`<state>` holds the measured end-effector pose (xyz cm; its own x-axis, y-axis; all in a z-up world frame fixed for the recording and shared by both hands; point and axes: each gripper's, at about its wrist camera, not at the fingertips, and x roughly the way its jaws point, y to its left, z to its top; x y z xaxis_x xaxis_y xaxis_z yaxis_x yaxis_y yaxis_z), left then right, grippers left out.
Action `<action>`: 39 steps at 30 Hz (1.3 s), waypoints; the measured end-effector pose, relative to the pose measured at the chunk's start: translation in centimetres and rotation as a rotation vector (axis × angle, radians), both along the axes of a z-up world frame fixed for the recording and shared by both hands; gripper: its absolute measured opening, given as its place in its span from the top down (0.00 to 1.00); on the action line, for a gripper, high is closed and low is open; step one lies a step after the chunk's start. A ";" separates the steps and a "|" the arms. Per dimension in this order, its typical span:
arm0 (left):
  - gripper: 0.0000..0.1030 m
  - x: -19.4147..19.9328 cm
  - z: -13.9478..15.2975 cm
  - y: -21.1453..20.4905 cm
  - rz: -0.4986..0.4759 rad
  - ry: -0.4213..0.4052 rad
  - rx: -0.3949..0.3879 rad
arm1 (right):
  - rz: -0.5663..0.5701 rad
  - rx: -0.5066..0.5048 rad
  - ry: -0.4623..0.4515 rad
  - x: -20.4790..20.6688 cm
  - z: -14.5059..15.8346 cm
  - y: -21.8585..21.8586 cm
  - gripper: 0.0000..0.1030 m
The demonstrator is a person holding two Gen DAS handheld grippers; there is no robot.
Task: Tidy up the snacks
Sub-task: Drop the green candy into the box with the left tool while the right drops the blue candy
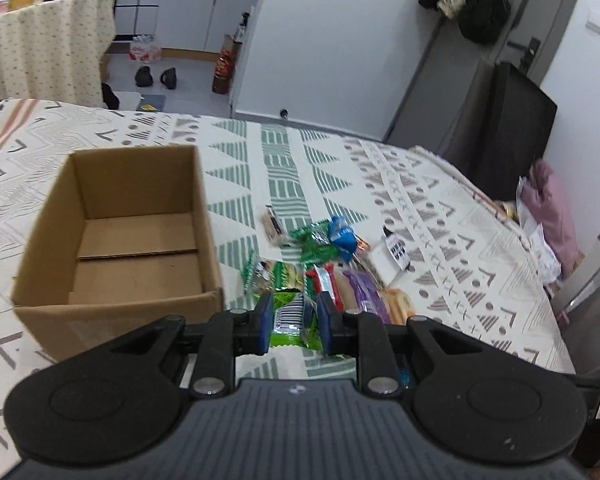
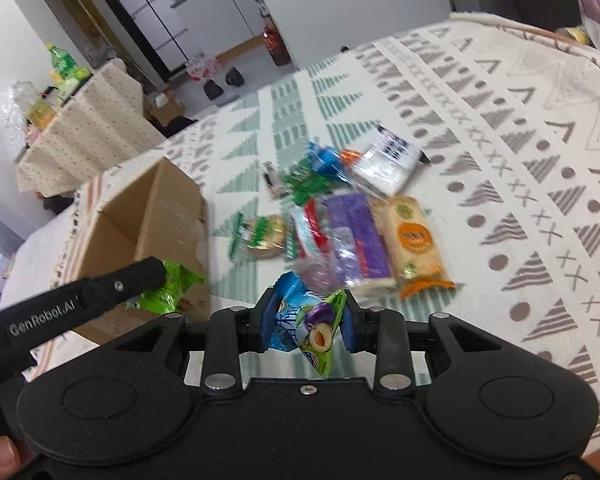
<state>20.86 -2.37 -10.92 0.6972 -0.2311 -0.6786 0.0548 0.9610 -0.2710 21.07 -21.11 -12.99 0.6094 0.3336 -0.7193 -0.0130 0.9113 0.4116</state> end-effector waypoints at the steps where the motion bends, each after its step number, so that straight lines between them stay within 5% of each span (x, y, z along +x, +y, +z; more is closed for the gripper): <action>1: 0.79 -0.2 0.2 0.3 0.007 -0.008 0.000 | 0.004 0.003 -0.008 -0.1 0.3 0.2 0.69; 20: 0.79 0.3 1.8 6.2 0.169 -0.060 -0.072 | 0.118 0.068 -0.111 2.7 3.4 6.1 0.69; 33: 0.78 1.9 0.0 11.0 0.400 -0.011 -0.048 | 0.205 0.110 -0.108 5.9 3.3 10.7 0.69; 39: 0.60 2.2 -0.6 12.6 0.481 0.021 -0.057 | 0.217 0.131 -0.115 7.0 3.4 12.1 0.64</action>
<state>23.04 10.28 -11.55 0.7207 0.0771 -0.6890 -0.3979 0.8598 -0.3200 28.06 -8.99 -9.56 0.5887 0.5512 -0.5912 -0.2561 0.8209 0.5104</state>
